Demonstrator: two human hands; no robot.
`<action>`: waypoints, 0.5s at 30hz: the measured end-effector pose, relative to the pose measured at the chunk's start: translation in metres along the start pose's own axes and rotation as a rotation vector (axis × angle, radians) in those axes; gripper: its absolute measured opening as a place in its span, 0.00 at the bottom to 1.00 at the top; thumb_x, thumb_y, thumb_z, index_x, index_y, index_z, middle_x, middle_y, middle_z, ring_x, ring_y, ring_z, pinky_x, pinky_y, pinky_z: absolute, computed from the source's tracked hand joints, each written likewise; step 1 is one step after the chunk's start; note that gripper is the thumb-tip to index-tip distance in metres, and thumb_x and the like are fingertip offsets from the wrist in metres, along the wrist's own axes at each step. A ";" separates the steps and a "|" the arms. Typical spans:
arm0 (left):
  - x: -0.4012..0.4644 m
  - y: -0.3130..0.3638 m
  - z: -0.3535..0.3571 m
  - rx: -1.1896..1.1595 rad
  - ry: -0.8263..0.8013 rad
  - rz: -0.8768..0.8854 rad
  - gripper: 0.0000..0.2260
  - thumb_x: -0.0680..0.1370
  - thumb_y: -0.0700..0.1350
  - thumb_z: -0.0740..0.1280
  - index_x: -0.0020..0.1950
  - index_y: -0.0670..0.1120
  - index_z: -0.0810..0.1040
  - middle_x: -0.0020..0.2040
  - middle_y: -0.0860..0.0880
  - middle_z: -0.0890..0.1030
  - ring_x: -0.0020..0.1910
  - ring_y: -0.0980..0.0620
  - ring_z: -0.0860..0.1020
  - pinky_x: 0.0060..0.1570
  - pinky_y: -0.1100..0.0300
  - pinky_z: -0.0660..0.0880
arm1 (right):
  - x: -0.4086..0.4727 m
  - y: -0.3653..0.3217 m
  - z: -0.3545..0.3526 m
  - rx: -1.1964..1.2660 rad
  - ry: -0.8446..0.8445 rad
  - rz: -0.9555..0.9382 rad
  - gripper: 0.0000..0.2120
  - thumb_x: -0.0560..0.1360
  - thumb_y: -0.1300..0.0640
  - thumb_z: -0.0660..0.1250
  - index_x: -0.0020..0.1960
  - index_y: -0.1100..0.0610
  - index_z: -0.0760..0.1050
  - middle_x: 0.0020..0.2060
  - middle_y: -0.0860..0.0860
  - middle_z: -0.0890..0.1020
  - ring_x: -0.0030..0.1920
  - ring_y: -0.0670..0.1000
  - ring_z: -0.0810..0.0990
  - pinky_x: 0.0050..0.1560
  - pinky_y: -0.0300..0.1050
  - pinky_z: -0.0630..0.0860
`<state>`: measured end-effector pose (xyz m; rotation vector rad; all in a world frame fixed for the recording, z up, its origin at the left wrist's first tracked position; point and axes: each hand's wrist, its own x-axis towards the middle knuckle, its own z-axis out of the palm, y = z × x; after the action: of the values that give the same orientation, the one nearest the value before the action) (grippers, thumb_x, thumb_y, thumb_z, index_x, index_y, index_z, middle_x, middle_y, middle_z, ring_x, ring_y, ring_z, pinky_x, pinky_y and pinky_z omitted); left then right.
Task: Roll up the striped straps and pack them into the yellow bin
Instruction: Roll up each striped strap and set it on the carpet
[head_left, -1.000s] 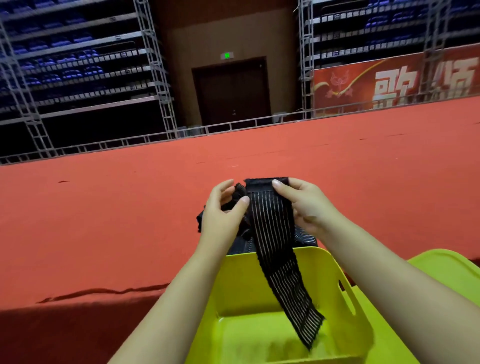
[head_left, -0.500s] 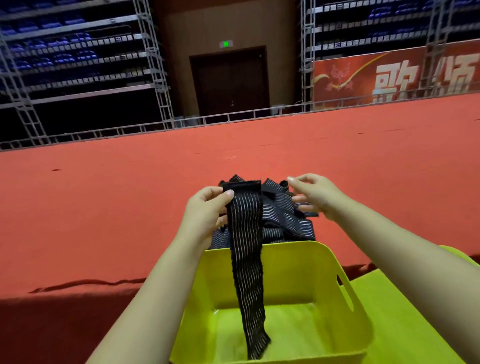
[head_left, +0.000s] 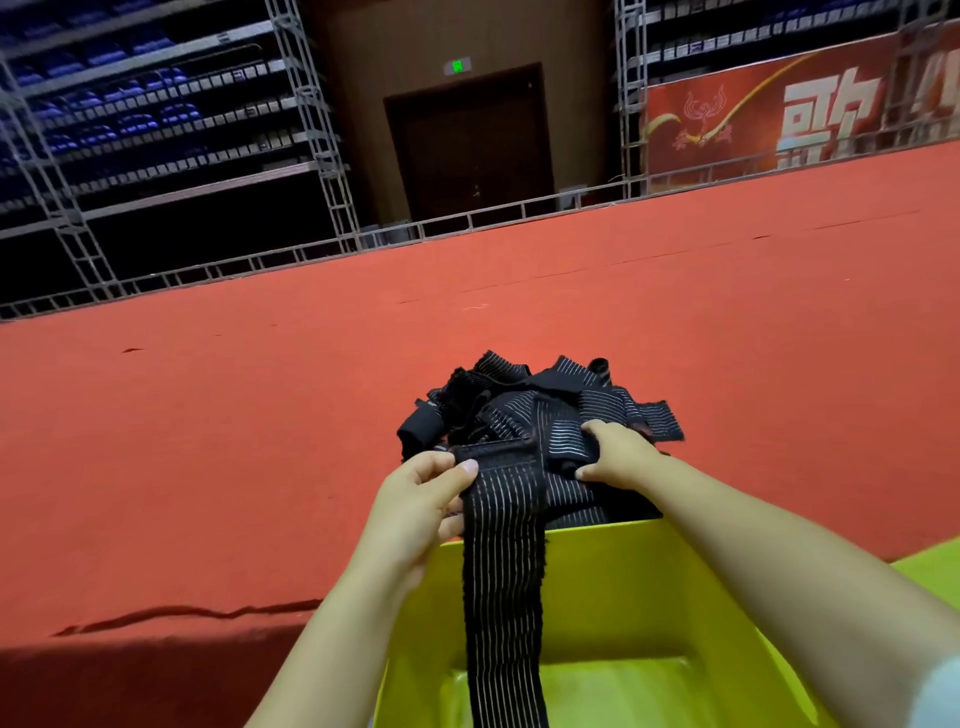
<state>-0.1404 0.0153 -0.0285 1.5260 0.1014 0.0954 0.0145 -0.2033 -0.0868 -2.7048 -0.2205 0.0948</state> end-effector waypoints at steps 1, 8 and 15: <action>0.001 -0.002 -0.001 0.001 0.000 -0.003 0.04 0.78 0.38 0.67 0.45 0.43 0.74 0.44 0.41 0.78 0.43 0.45 0.75 0.40 0.54 0.78 | 0.002 -0.001 0.001 -0.020 0.018 -0.019 0.30 0.74 0.50 0.69 0.71 0.57 0.64 0.67 0.57 0.73 0.65 0.58 0.72 0.62 0.50 0.71; 0.009 -0.010 -0.001 -0.047 0.013 -0.030 0.07 0.77 0.39 0.68 0.41 0.45 0.73 0.43 0.41 0.76 0.44 0.43 0.72 0.41 0.51 0.71 | 0.000 0.016 -0.012 0.345 0.350 0.093 0.11 0.78 0.60 0.57 0.52 0.62 0.76 0.48 0.61 0.80 0.48 0.61 0.78 0.41 0.48 0.69; 0.021 0.002 0.030 0.104 -0.148 0.004 0.11 0.77 0.40 0.68 0.37 0.47 0.71 0.46 0.49 0.77 0.36 0.53 0.77 0.34 0.61 0.76 | -0.011 0.025 -0.030 0.625 0.306 0.114 0.11 0.77 0.56 0.58 0.45 0.57 0.79 0.39 0.57 0.81 0.37 0.55 0.75 0.37 0.45 0.67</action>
<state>-0.1154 -0.0115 -0.0255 1.6317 -0.0154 -0.0198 0.0098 -0.2403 -0.0695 -2.0707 0.0532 -0.1876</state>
